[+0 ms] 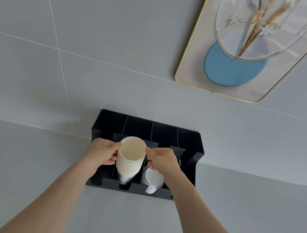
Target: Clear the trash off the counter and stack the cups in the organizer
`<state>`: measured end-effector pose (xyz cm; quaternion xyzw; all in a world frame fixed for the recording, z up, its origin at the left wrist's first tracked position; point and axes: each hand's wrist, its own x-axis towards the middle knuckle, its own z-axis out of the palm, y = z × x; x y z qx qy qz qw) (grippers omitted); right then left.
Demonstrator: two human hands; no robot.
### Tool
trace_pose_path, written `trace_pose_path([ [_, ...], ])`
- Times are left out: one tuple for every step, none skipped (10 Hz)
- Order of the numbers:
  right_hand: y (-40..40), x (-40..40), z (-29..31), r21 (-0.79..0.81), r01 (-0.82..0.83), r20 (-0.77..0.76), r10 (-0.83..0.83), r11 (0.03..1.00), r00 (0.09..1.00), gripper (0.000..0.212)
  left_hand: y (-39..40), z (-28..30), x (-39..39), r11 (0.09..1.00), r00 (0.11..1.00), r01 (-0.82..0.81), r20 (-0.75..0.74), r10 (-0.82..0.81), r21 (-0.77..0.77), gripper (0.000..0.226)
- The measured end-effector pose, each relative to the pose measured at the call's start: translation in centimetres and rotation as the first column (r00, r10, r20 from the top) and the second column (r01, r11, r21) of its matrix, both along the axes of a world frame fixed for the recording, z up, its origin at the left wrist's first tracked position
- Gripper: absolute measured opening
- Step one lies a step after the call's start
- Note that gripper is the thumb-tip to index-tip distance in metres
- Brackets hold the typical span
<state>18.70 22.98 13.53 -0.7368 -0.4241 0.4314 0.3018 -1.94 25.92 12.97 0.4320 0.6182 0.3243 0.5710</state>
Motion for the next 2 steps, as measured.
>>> trace_pose_path([
  [-1.0,0.8,0.8,0.061,-0.059,0.166,0.048,0.996,0.985,0.049,-0.6,0.6,0.1,0.997,0.992,0.028,-0.127,-0.019,0.073,0.025],
  [-2.5,1.9,1.6,0.096,-0.102,0.324,0.065,0.990,0.944,0.052,-1.8,1.9,0.6,0.973,0.888,0.144,-0.458,-0.047,0.180,0.029],
])
